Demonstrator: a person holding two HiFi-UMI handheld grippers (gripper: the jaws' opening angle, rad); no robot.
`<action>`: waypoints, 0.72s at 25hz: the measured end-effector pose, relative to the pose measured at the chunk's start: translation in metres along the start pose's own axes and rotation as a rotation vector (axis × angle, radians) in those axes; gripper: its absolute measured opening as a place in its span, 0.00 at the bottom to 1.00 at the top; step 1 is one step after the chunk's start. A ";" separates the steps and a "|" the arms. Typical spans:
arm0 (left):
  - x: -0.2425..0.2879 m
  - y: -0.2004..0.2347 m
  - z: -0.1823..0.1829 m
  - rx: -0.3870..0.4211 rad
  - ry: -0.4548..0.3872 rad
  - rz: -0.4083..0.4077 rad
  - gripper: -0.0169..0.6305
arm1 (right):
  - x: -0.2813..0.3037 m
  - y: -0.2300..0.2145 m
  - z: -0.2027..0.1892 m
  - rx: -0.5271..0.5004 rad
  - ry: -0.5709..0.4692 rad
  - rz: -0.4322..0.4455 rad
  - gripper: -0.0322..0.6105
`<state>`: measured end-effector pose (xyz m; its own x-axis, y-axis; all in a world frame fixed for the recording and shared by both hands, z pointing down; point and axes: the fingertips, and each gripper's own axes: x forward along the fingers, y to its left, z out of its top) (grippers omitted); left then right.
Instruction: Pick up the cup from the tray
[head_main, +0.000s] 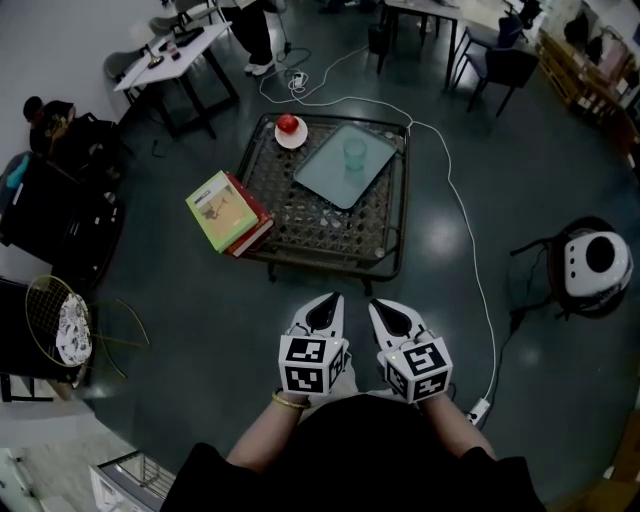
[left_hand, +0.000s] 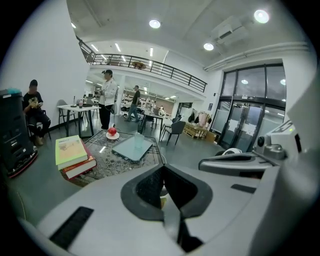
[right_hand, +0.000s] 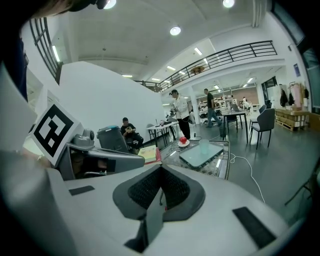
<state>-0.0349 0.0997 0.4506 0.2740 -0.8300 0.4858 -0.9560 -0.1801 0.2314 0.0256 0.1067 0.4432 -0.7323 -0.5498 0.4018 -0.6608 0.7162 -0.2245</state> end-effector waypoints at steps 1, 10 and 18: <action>0.005 0.004 0.003 0.002 0.002 -0.002 0.04 | 0.006 -0.003 0.003 0.000 0.001 -0.004 0.06; 0.047 0.040 0.038 0.009 0.006 -0.032 0.04 | 0.058 -0.028 0.037 0.006 -0.010 -0.035 0.06; 0.081 0.072 0.063 0.029 0.019 -0.061 0.04 | 0.103 -0.041 0.060 0.018 -0.022 -0.059 0.06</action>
<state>-0.0887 -0.0137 0.4534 0.3339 -0.8068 0.4874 -0.9399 -0.2457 0.2372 -0.0322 -0.0051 0.4404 -0.6954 -0.6003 0.3951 -0.7057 0.6743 -0.2174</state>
